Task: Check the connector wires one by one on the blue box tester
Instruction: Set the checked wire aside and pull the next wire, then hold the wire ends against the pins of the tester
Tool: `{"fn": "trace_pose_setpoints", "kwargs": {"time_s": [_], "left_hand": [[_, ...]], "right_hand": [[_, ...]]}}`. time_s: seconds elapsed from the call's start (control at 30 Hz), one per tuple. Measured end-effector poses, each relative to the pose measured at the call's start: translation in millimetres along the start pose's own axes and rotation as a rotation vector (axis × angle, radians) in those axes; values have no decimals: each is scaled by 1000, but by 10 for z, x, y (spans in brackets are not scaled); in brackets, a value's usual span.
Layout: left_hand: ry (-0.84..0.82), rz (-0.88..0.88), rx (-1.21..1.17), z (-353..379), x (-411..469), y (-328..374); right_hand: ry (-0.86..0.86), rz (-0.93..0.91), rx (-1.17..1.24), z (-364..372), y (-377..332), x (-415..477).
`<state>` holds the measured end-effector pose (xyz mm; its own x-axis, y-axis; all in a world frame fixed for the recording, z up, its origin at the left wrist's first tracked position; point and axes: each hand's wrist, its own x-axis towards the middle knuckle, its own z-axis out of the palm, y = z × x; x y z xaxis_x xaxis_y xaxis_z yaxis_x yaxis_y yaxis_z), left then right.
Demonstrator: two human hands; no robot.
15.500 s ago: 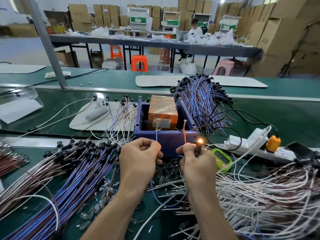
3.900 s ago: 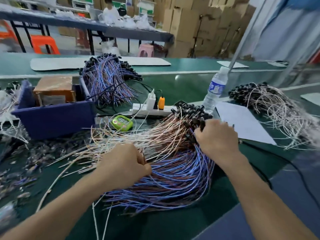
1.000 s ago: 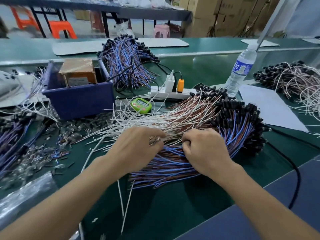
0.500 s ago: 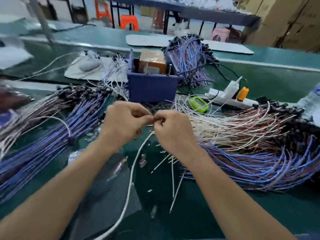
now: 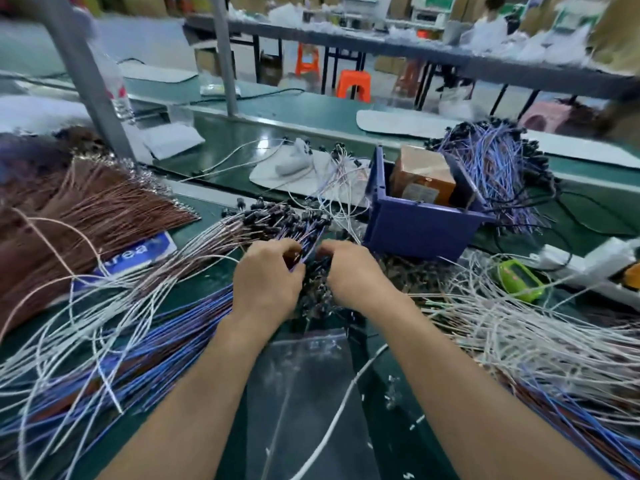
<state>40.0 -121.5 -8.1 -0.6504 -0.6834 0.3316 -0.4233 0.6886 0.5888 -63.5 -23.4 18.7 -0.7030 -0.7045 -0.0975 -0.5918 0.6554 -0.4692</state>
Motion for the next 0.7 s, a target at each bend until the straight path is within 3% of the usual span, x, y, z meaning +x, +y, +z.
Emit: {"fn": "trace_pose_setpoints", "kwargs": {"time_s": [0.1,0.2,0.37,0.43,0.6,0.7], "left_hand": [[-10,-10,-27,4,33,-39],[-12,-25,-53,12,60,-69],[-12,-108,-168,-28,90,-57],[-16,-111,-221,-52,77,-46],[125,125,-150,-122,-30,-1],[166,290,-127,-151,-100,85]], "right_hand": [[41,-61,-128,46,25,66],[154,-95,-27,60,46,43],[143,-165,42,81,31,-44],[240,-139,133,48,43,-75],[410,-16,556,-151,158,-257],[502,72,1123,-280,262,-445]]}}
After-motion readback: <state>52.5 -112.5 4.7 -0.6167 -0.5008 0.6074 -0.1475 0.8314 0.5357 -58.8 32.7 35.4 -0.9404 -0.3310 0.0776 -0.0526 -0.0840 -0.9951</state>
